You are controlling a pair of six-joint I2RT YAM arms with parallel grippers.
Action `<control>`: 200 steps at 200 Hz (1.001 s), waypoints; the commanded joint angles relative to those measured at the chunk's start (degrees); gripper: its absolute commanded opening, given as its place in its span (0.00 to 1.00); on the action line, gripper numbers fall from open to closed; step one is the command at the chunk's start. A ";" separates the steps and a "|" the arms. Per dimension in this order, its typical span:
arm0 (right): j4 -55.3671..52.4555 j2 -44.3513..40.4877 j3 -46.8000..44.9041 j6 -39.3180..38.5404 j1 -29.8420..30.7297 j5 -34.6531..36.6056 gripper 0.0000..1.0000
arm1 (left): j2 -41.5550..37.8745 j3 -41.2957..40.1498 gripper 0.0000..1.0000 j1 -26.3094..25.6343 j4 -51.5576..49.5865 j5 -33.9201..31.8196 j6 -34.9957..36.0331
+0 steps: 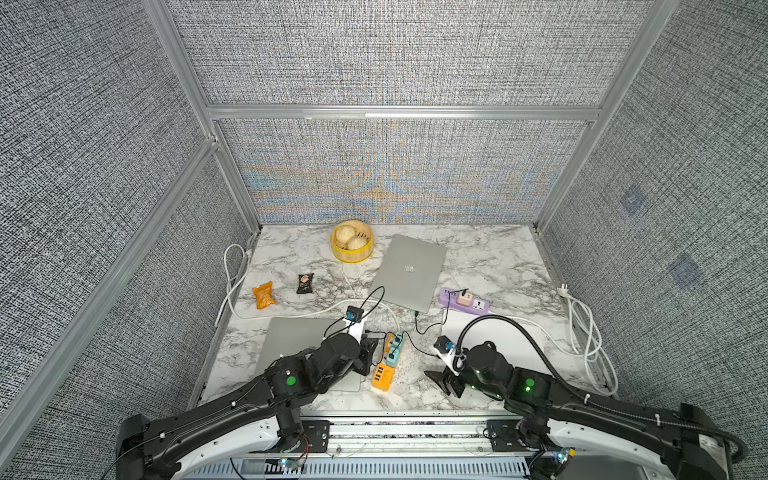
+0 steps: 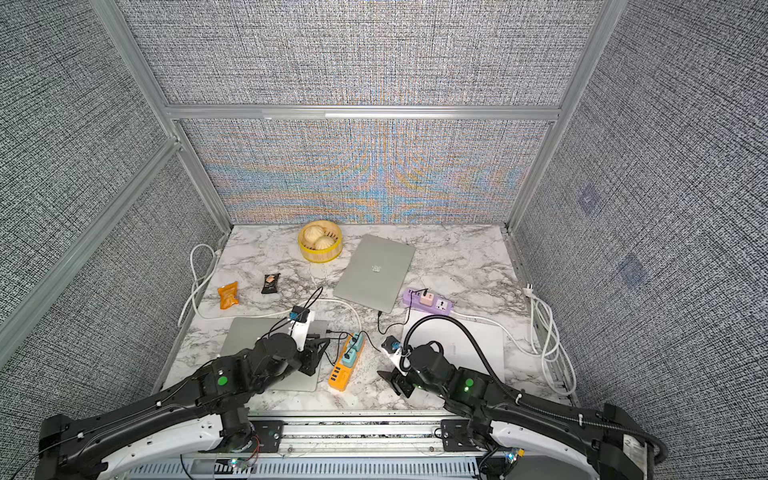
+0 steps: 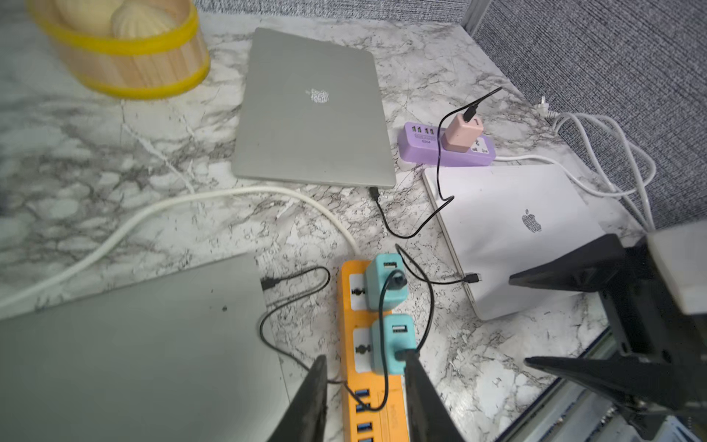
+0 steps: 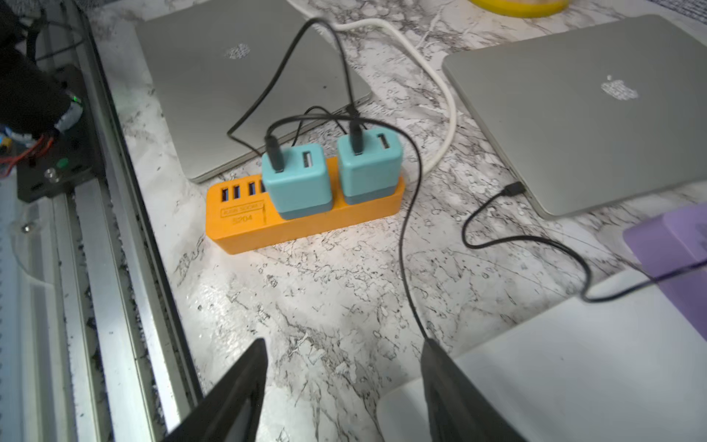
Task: Unplug the laptop charger
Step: Remove the plug from the socket.
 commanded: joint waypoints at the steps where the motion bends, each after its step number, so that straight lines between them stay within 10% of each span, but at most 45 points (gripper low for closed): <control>1: 9.76 3.46 0.01 -5.56 3.02 2.42 0.66 | -3.87 -1.43 0.31 0.09 -7.33 2.30 -12.59; 74: 21.22 12.94 0.61 -6.53 4.30 -2.23 0.66 | -2.91 -10.59 0.21 0.14 0.98 15.15 -25.92; 200: 40.12 28.54 -0.33 -3.53 1.57 -6.39 0.63 | -8.57 -19.52 0.00 2.11 9.96 18.07 -35.01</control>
